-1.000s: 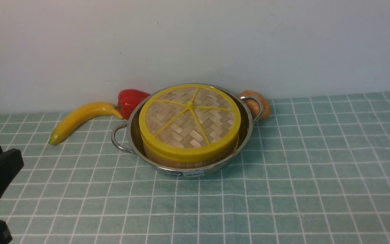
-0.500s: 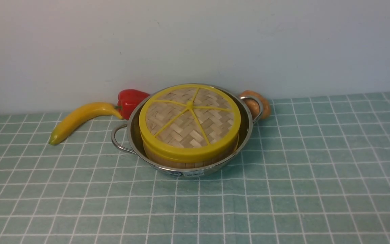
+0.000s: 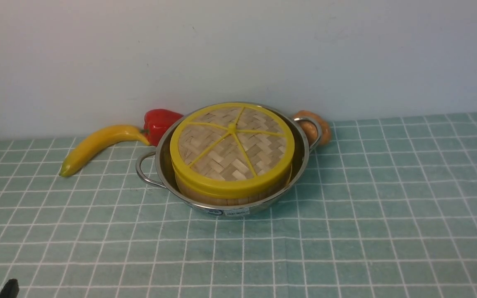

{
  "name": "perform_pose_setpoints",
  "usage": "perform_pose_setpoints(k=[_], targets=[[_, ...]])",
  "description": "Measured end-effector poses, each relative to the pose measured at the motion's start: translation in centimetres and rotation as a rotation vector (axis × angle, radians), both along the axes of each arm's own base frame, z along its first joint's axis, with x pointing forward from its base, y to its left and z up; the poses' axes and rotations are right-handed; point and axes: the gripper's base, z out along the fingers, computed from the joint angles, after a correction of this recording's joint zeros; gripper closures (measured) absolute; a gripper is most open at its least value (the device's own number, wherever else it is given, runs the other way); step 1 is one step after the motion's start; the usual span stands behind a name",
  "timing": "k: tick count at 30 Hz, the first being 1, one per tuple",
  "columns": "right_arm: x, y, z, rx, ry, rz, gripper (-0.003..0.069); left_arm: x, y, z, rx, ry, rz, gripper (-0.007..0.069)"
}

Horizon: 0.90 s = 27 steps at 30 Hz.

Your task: Place the steamer in the pot on the blue tablecloth, and put the lid on the steamer.

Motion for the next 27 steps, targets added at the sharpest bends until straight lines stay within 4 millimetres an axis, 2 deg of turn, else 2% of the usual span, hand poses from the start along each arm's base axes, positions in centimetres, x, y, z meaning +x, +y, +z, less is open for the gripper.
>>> perform_pose_setpoints(k=[27], targets=[[0.00, 0.00, 0.00, -0.001, 0.000, 0.000, 0.0419, 0.03, -0.01, -0.19, -0.005, -0.007, 0.000, 0.0382]])
